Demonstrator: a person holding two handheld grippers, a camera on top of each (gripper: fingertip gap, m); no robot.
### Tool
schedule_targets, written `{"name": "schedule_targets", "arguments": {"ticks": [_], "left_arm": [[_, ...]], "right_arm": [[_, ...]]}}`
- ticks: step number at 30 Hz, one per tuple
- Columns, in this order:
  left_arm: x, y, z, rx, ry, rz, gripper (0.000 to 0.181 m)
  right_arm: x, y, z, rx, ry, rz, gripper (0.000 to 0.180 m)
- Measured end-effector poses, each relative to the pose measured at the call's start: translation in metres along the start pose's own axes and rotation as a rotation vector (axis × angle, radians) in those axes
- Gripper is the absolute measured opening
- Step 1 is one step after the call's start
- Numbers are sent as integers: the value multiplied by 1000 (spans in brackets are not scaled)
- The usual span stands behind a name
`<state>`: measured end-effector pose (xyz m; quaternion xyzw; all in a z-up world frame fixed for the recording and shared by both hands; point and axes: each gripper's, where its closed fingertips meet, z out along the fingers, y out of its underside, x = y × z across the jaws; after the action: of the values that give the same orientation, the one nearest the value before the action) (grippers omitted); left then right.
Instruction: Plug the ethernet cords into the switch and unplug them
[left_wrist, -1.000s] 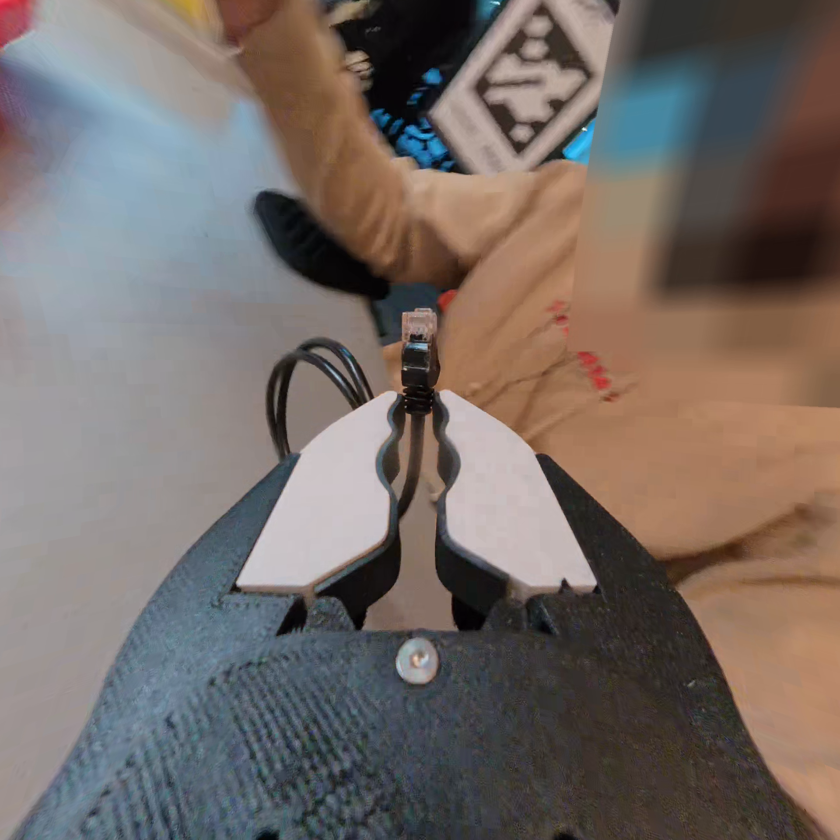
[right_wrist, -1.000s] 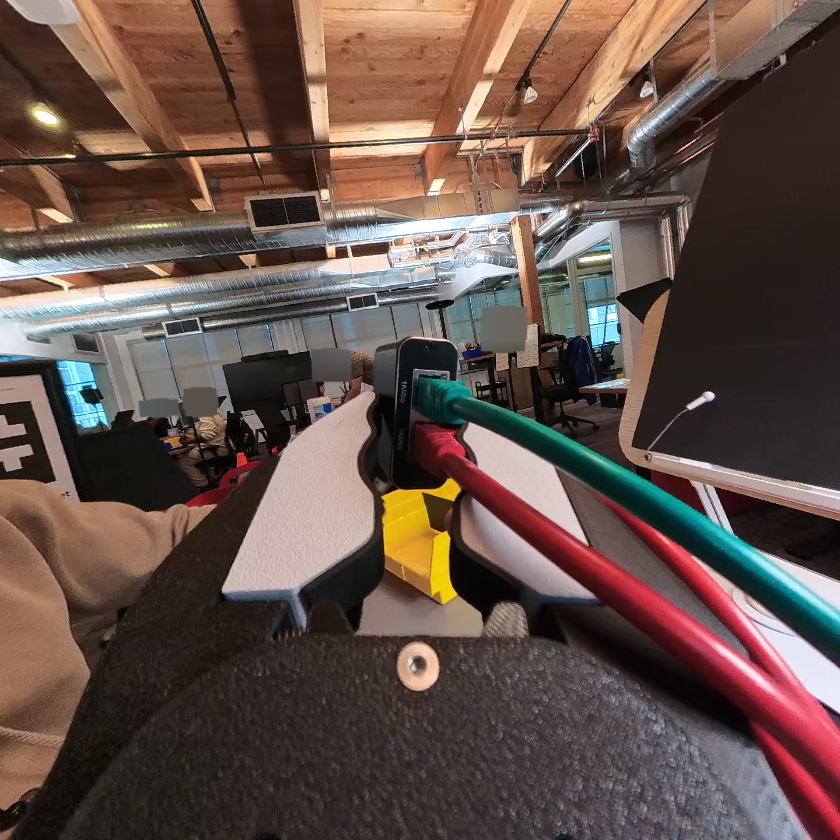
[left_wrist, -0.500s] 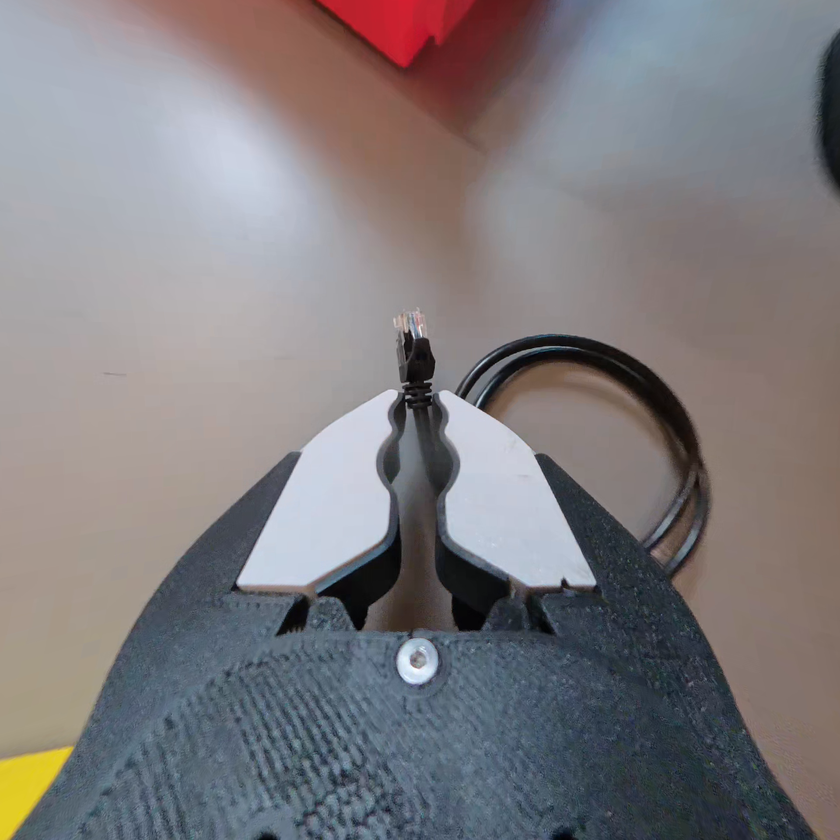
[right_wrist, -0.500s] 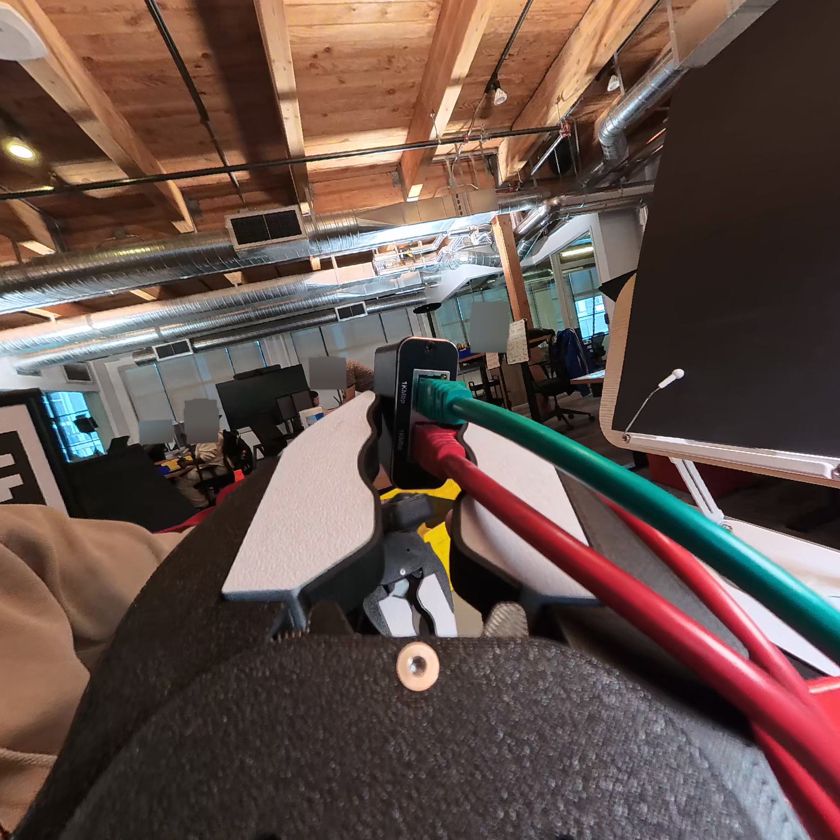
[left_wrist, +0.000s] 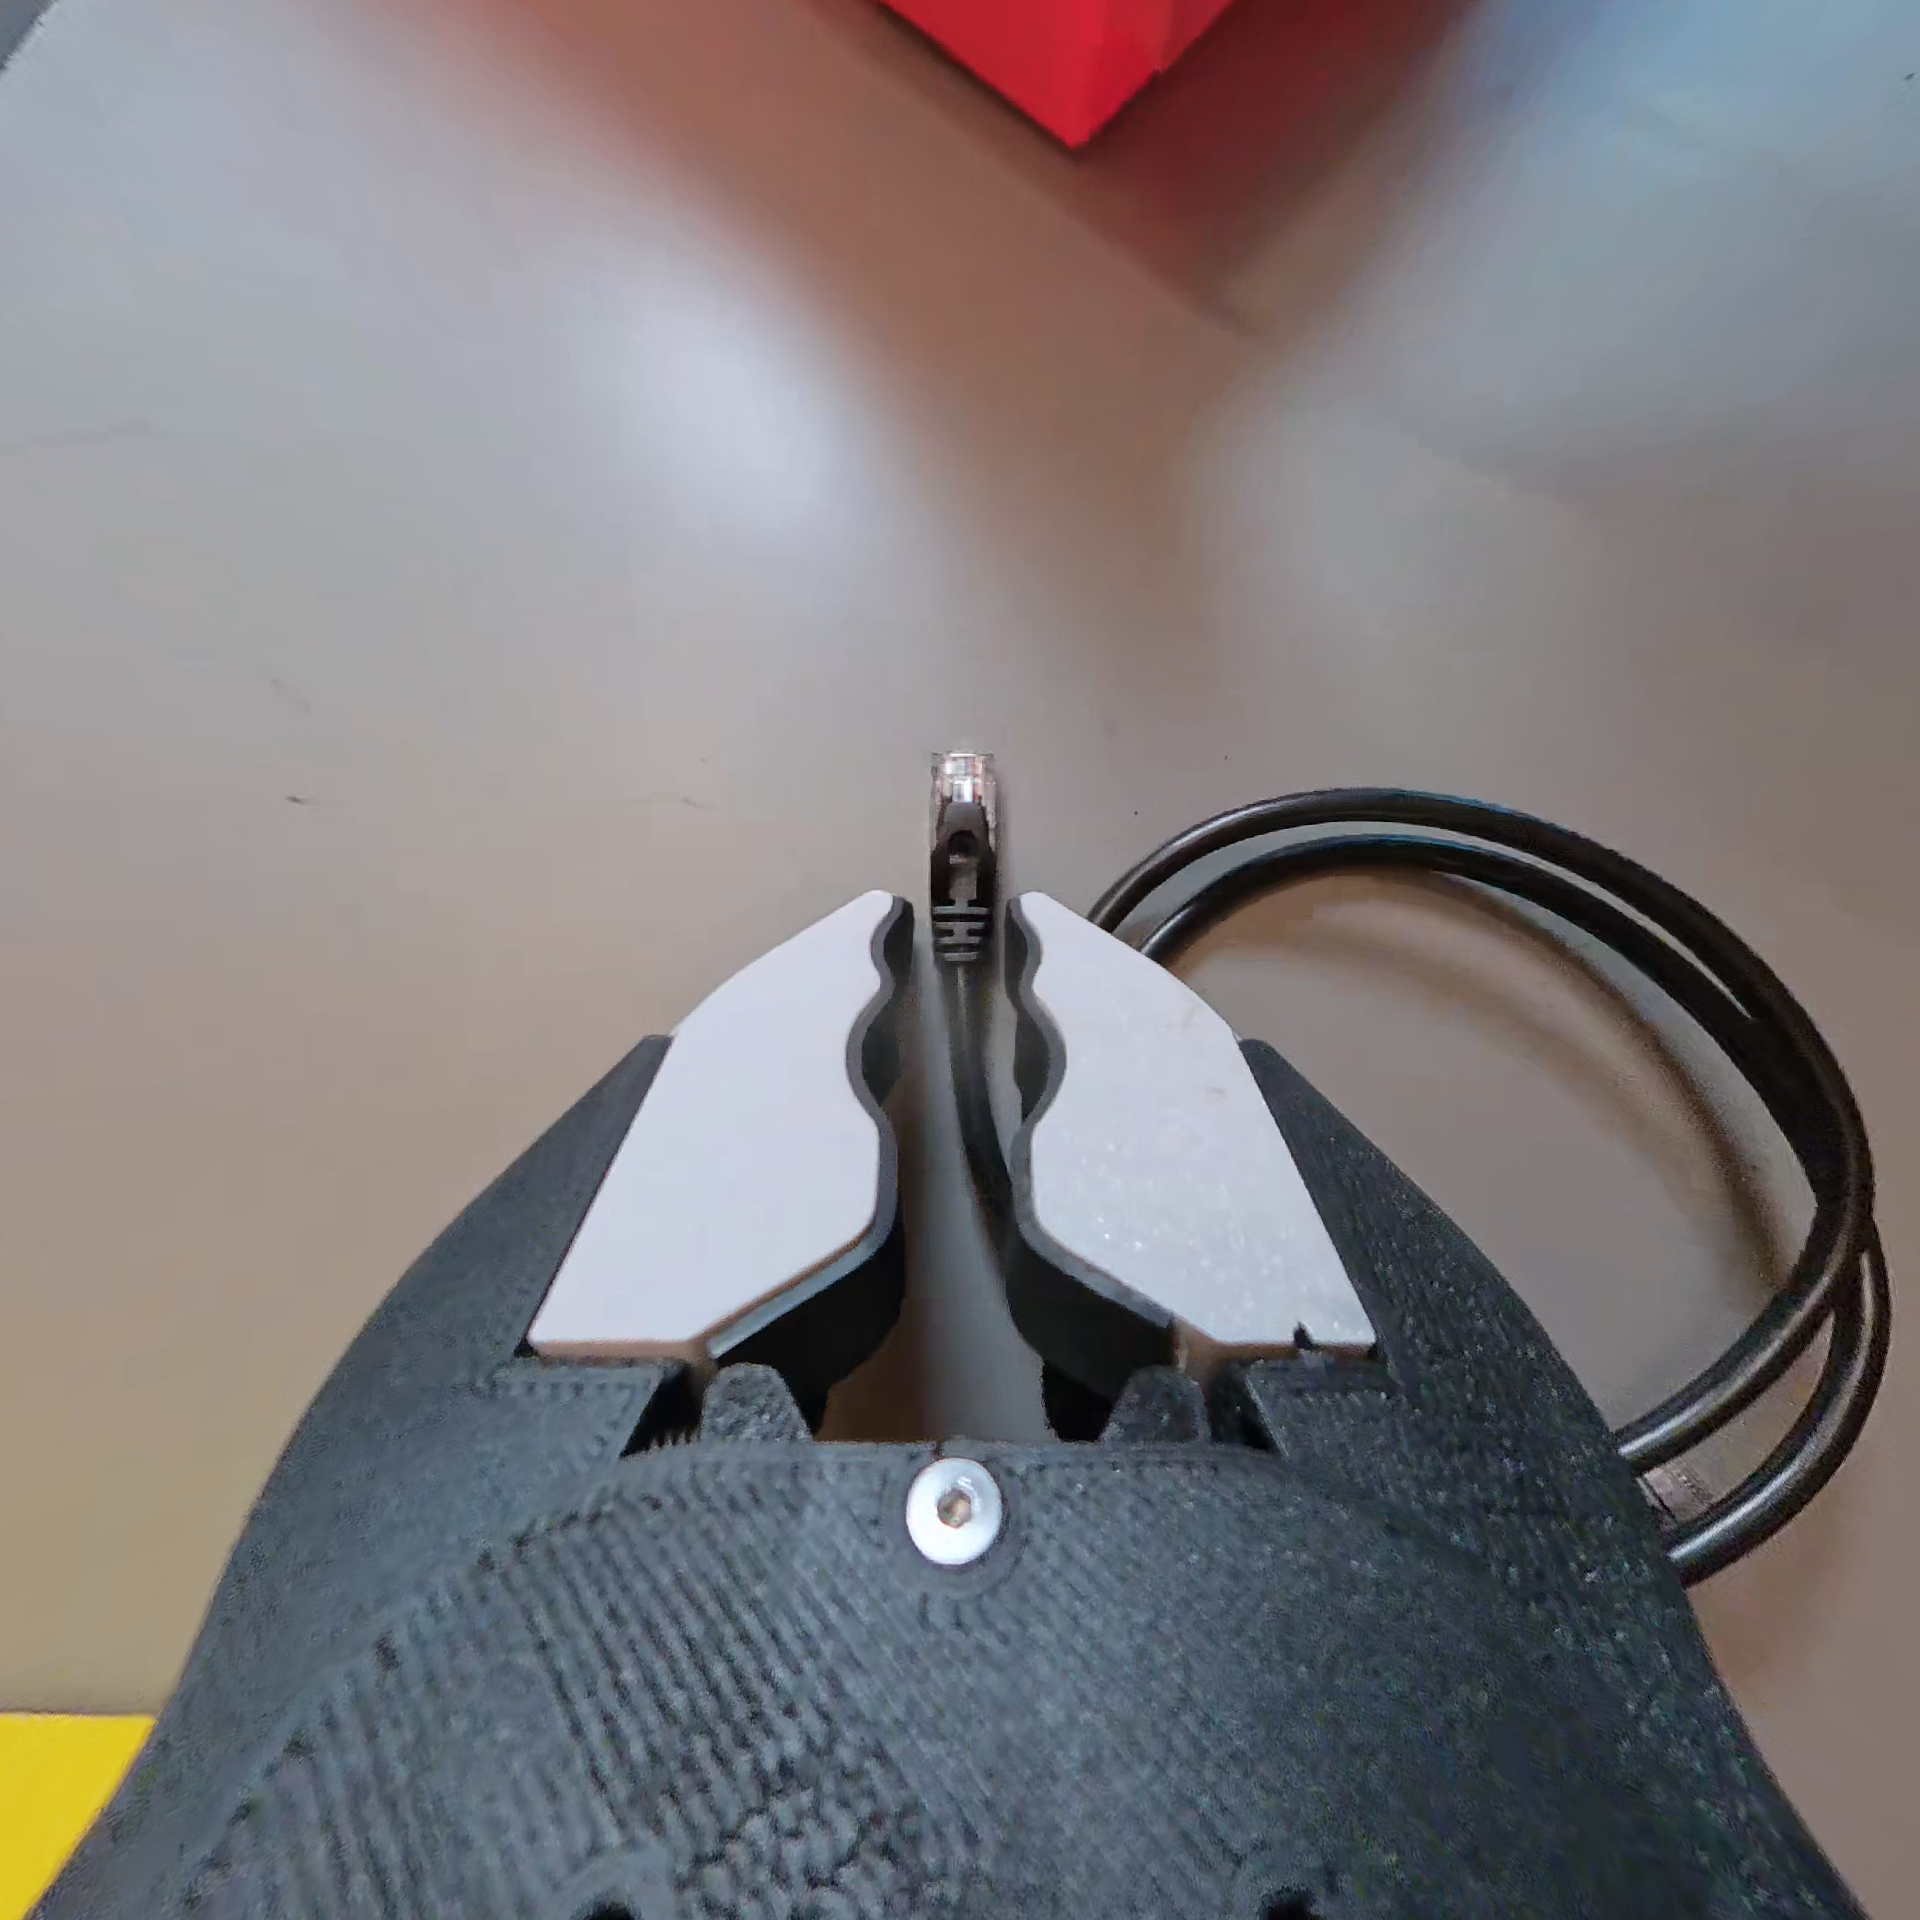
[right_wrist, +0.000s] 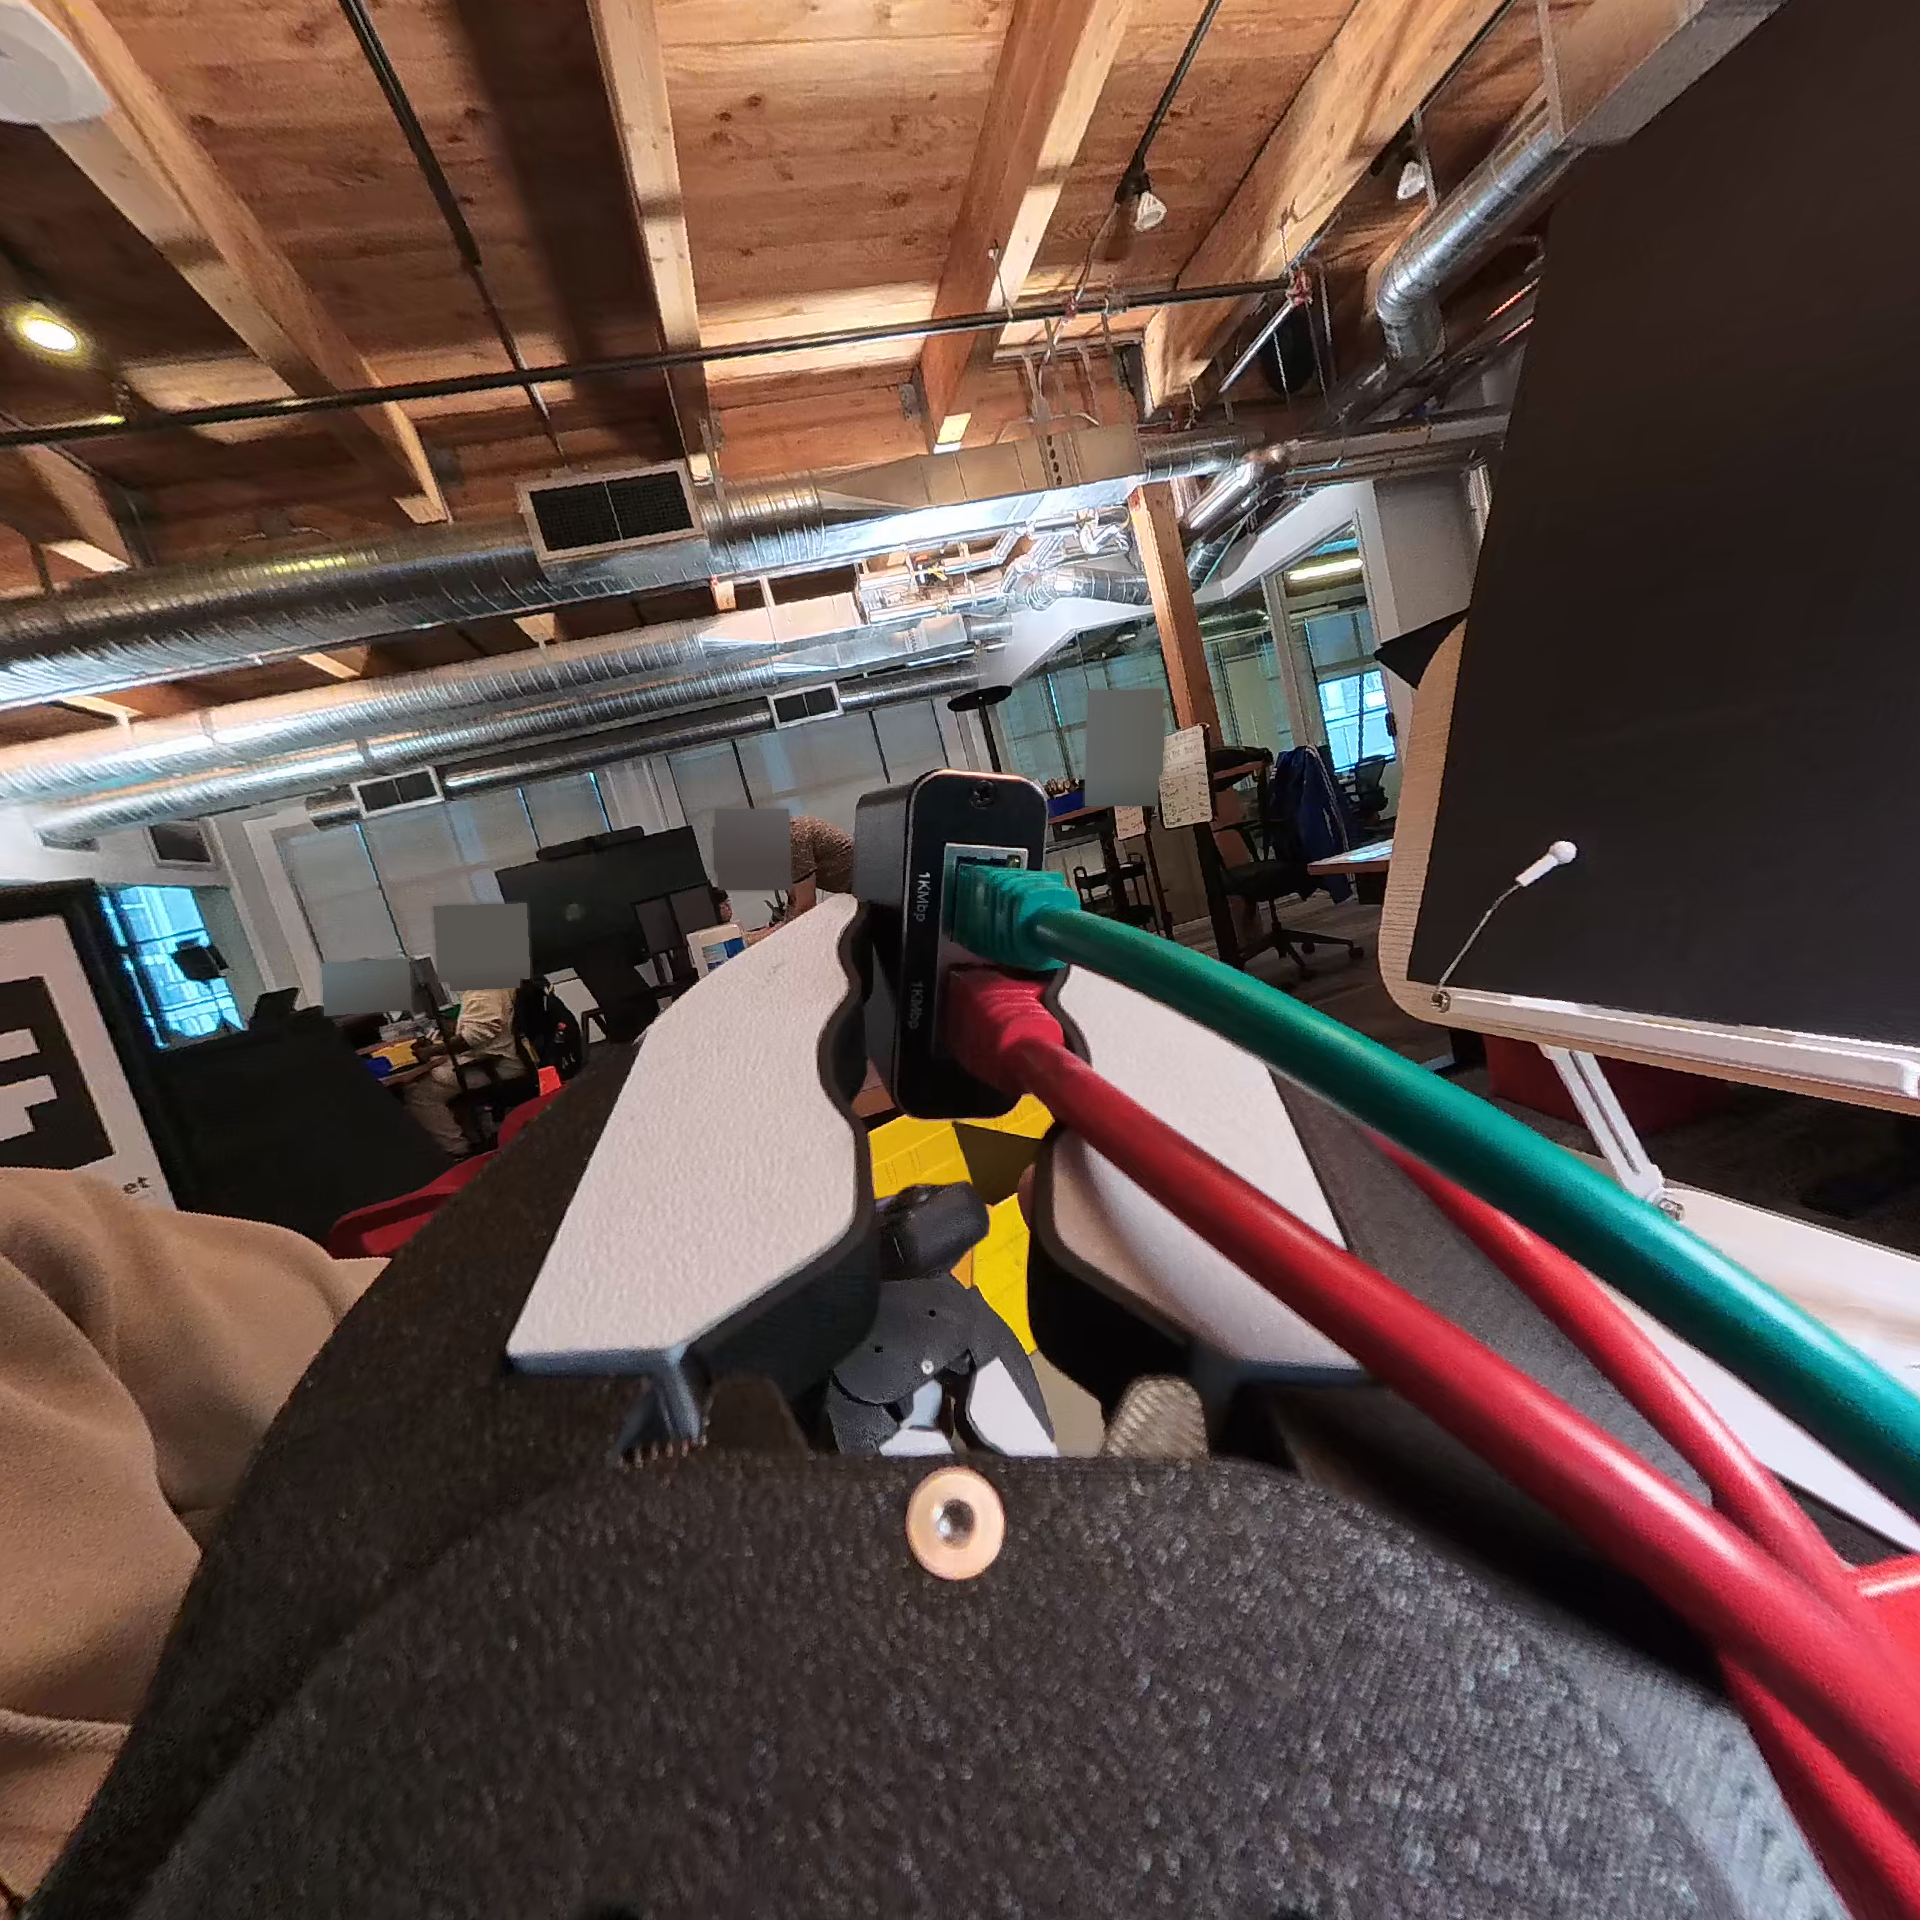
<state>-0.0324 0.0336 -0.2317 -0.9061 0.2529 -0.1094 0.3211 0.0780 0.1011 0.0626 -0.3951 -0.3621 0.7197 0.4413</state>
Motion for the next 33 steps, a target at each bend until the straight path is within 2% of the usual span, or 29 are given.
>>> {"name": "schedule_targets", "arguments": {"ticks": [5, 8, 16, 22, 27, 33], "left_arm": [[2, 1, 1, 1, -6, 69, 12], [10, 0, -8, 9, 77, 60, 12], [43, -63, -89, 300, 352, -36, 12], [90, -100, -144, 428, 740, -88, 12], [111, -102, -156, 477, 1057, -222, 12], [125, -104, -157, 487, 1271, -367, 12]], "right_arm": [[4, 1, -2, -6, 4, 4, 29], [2, 10, -2, -58, -25, -11, 28], [-16, 58, 3, -273, -200, 37, 28], [-39, 96, 6, -388, -346, 31, 28], [-56, 105, 2, -408, -456, 10, 28], [-74, 105, -5, -372, -570, -28, 27]]}}
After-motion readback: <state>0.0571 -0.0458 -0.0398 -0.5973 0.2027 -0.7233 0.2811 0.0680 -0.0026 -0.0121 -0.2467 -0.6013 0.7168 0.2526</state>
